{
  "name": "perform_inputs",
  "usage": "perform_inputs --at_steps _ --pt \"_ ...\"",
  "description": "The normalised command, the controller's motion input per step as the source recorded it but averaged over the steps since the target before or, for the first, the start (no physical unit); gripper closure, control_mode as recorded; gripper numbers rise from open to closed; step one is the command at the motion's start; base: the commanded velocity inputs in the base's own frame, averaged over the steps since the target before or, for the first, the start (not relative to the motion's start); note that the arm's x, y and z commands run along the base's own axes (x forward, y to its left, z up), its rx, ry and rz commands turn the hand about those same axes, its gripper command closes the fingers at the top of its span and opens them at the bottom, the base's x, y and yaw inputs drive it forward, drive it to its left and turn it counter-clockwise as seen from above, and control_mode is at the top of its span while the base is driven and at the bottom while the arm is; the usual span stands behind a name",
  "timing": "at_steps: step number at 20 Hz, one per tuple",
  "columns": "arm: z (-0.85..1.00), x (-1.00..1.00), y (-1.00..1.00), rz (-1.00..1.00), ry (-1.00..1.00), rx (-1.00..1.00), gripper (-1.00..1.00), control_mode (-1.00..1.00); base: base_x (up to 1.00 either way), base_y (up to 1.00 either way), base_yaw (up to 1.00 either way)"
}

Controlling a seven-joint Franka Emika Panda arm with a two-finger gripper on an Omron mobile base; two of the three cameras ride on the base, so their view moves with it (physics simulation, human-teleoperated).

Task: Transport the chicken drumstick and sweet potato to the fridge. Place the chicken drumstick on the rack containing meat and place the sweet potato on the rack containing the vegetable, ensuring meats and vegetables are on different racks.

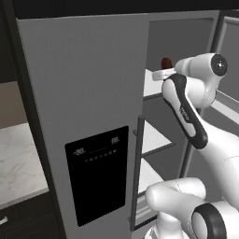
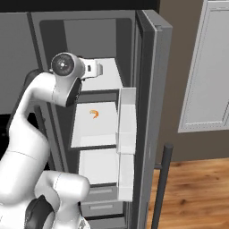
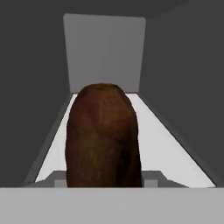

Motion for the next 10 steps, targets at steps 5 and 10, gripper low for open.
perform_inputs --at_steps 5,10 --pt "-0.32 0.65 -0.01 0.00 0.04 0.00 1.00 -1.00 0.00 0.00 0.00" --pt "-0.29 0.45 -0.20 0.02 0.04 0.00 1.00 -1.00 0.00 0.00 0.00"
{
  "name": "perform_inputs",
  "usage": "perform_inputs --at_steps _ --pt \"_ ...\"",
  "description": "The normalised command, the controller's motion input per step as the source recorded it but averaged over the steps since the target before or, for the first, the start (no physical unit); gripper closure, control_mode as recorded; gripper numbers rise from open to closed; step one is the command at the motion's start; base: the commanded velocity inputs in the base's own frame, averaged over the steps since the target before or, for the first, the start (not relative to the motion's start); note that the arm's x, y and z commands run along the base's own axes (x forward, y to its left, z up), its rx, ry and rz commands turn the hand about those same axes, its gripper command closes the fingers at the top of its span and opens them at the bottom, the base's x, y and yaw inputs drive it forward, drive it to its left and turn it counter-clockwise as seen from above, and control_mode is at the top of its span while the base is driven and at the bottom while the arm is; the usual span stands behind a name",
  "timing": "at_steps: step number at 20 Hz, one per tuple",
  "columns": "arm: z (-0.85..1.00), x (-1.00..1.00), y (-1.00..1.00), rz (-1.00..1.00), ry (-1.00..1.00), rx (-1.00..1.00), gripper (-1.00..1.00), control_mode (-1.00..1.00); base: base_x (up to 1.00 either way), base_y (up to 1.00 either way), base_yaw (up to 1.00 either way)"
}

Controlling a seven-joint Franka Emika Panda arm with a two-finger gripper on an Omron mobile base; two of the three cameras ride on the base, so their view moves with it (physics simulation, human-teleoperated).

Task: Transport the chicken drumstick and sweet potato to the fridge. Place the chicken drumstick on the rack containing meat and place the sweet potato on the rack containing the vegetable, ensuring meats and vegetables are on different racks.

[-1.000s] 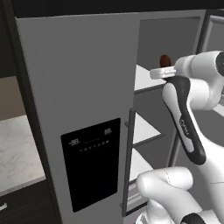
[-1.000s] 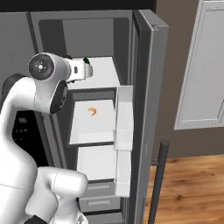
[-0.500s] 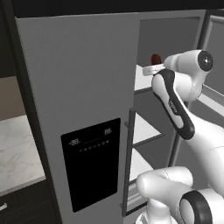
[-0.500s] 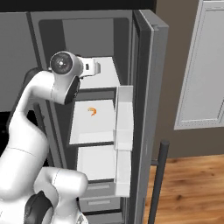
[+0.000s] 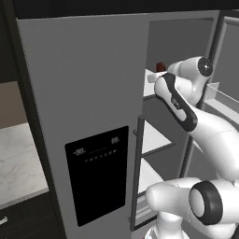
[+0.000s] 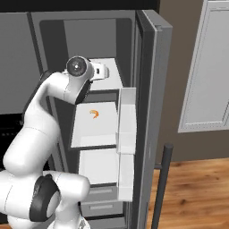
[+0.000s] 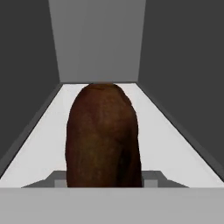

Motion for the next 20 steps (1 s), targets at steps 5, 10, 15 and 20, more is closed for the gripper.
perform_inputs --at_steps 5,10,15,20 --pt "-0.37 0.46 -0.14 0.03 0.08 0.00 1.00 -1.00 0.00 0.00 0.00" --pt "-0.33 0.51 0.00 0.01 0.05 0.00 1.00 -1.00 0.00 0.00 0.00" --pt "-0.24 0.54 0.00 0.00 0.01 0.00 1.00 -1.00 0.00 0.00 0.00" --pt "-0.28 0.57 0.00 0.00 0.02 0.00 1.00 -1.00 0.00 0.00 0.00"
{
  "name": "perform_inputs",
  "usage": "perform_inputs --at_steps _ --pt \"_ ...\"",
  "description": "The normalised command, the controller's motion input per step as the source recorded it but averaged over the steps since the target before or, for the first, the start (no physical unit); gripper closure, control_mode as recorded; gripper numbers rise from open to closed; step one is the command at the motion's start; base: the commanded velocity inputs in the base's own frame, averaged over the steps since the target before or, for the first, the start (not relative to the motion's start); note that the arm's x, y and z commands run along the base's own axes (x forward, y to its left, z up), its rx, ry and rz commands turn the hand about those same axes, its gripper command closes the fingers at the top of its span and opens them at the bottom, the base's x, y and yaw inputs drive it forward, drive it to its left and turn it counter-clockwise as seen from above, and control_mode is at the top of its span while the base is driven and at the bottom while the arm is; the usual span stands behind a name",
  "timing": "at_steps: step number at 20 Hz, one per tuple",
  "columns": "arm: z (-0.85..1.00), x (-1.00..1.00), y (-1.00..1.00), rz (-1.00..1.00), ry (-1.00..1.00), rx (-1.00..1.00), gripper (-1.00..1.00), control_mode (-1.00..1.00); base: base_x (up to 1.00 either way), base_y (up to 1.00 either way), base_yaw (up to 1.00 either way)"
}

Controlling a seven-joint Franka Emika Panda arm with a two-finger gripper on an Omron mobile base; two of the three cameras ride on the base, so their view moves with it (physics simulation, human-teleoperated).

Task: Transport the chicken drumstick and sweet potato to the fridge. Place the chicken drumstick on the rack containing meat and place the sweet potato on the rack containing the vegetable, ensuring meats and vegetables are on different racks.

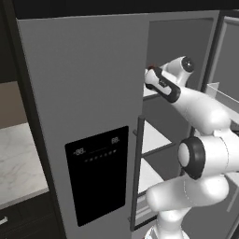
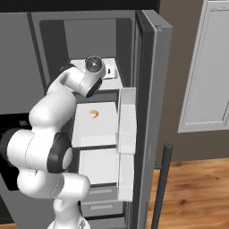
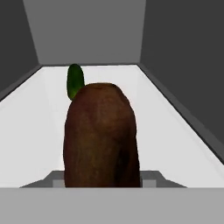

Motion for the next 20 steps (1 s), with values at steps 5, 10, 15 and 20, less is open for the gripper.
perform_inputs --at_steps 5,10,15,20 --pt "-0.47 0.57 0.00 0.00 0.12 0.00 1.00 -1.00 0.00 0.00 0.00" --pt "-0.55 0.50 0.00 0.00 0.14 0.00 1.00 -1.00 0.00 0.00 0.00" --pt "-0.60 0.13 0.00 0.00 0.04 0.00 -1.00 -1.00 0.00 0.00 0.00" --pt "-0.23 -0.02 0.00 0.00 -0.06 0.00 -1.00 -1.00 0.00 0.00 0.00"
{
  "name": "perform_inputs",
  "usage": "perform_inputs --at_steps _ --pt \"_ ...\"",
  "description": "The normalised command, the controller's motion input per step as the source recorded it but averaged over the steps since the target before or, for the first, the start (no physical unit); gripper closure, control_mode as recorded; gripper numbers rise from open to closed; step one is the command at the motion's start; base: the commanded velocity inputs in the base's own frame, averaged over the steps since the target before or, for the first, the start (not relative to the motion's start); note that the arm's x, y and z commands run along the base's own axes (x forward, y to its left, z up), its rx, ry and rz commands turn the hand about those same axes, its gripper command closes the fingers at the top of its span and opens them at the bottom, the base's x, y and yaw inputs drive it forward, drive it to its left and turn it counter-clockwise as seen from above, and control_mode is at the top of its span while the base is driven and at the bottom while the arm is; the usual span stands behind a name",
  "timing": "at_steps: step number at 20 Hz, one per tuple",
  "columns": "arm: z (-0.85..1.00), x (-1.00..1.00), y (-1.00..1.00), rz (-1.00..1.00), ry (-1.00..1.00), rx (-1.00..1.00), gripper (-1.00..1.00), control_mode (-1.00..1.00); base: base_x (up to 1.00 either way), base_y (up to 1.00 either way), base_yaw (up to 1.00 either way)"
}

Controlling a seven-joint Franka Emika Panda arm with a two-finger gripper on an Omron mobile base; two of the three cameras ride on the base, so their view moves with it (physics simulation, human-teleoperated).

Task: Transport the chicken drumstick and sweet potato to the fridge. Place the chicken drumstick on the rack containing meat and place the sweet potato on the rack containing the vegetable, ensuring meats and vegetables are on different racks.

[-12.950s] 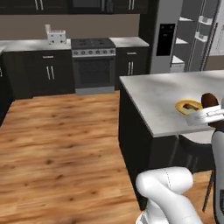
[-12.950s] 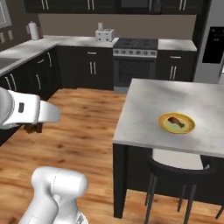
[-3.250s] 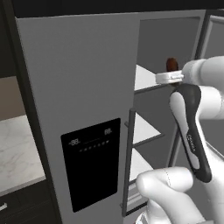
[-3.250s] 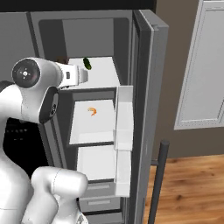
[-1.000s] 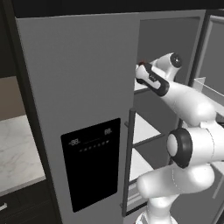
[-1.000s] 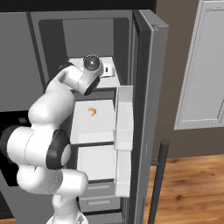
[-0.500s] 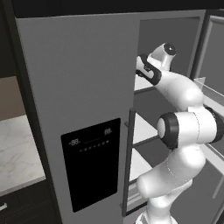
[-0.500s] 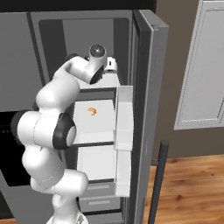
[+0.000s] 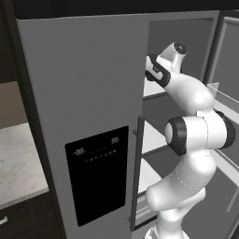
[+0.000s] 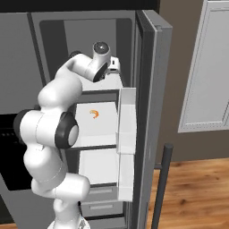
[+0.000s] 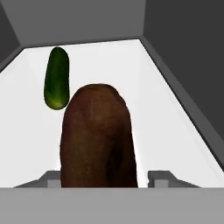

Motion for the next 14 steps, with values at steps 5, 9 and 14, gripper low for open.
perform_inputs --at_steps 5,9,14 --pt "0.00 0.00 0.05 0.00 -0.04 0.00 -1.00 -1.00 0.00 0.00 0.00" --pt "0.00 -0.01 0.00 0.00 0.00 0.00 -1.00 -1.00 0.00 0.00 0.00" --pt "0.32 -0.45 0.00 -0.05 0.05 0.00 -1.00 -1.00 0.00 0.00 0.00"
